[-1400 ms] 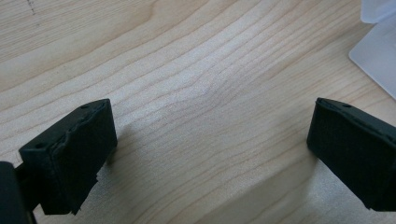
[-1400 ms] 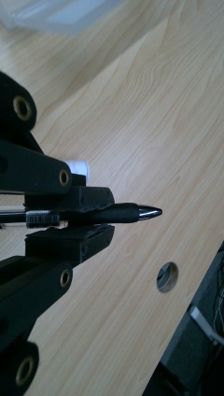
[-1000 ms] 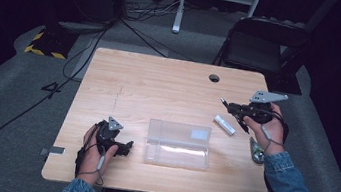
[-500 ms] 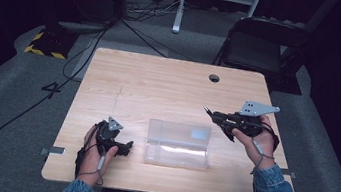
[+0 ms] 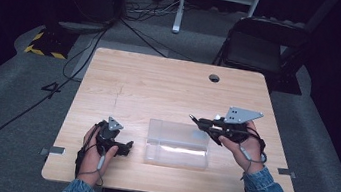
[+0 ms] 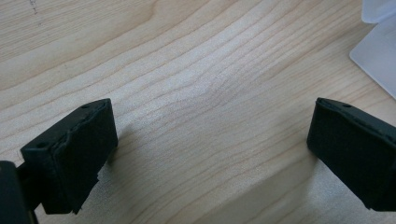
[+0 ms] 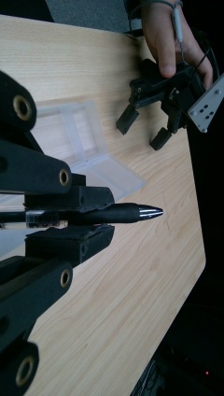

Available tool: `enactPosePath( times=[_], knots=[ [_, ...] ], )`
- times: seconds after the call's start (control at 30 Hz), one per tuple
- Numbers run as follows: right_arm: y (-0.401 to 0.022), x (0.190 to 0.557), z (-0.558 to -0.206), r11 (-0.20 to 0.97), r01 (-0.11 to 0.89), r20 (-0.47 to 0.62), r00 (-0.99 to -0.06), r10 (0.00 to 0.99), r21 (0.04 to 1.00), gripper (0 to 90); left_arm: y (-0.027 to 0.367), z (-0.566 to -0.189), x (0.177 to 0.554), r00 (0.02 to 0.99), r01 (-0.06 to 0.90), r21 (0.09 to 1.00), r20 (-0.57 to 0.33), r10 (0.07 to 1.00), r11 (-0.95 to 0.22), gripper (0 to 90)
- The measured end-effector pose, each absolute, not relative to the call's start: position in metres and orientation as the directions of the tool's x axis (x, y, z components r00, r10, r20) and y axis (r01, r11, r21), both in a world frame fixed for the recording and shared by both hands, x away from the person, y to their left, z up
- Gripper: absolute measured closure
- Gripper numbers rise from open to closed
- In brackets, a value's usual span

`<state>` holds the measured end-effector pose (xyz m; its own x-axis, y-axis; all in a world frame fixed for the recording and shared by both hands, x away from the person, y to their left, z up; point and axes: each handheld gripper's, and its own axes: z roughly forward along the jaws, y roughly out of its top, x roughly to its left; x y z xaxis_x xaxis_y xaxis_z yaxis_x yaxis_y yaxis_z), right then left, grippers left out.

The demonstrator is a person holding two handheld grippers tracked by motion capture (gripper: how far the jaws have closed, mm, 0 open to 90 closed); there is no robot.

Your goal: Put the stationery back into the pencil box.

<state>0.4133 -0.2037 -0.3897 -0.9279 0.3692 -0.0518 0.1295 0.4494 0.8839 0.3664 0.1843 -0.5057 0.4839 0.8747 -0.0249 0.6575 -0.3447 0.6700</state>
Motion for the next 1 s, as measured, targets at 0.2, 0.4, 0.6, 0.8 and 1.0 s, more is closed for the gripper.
enactPosePath(
  times=[0.2, 0.4, 0.6, 0.8, 1.0],
  knots=[
    [-0.196, 0.412, -0.396, 0.454, 0.118, -0.056, -0.935, 0.351, 0.883, 80.4, 0.184, -0.506, 0.367, 0.485, 0.657, 0.670, -0.026, 0.874, -0.344, 2.0],
    [-0.188, 0.412, -0.406, 0.460, 0.109, -0.054, -0.943, 0.328, 0.881, 80.4, 0.184, -0.506, 0.367, 0.484, 0.657, 0.670, -0.023, 0.875, -0.346, 2.0],
    [-0.180, 0.410, -0.416, 0.484, 0.101, -0.058, -0.952, 0.302, 0.869, 80.4, 0.184, -0.506, 0.367, 0.484, 0.657, 0.671, -0.026, 0.875, -0.344, 2.0],
    [-0.168, 0.411, -0.431, 0.519, 0.103, -0.054, -0.959, 0.279, 0.848, 80.5, 0.184, -0.506, 0.367, 0.483, 0.658, 0.671, -0.027, 0.875, -0.343, 2.0],
    [-0.162, 0.411, -0.439, 0.545, 0.096, -0.060, -0.963, 0.263, 0.833, 80.4, 0.184, -0.506, 0.367, 0.483, 0.658, 0.671, -0.026, 0.875, -0.343, 2.0]
  ],
)
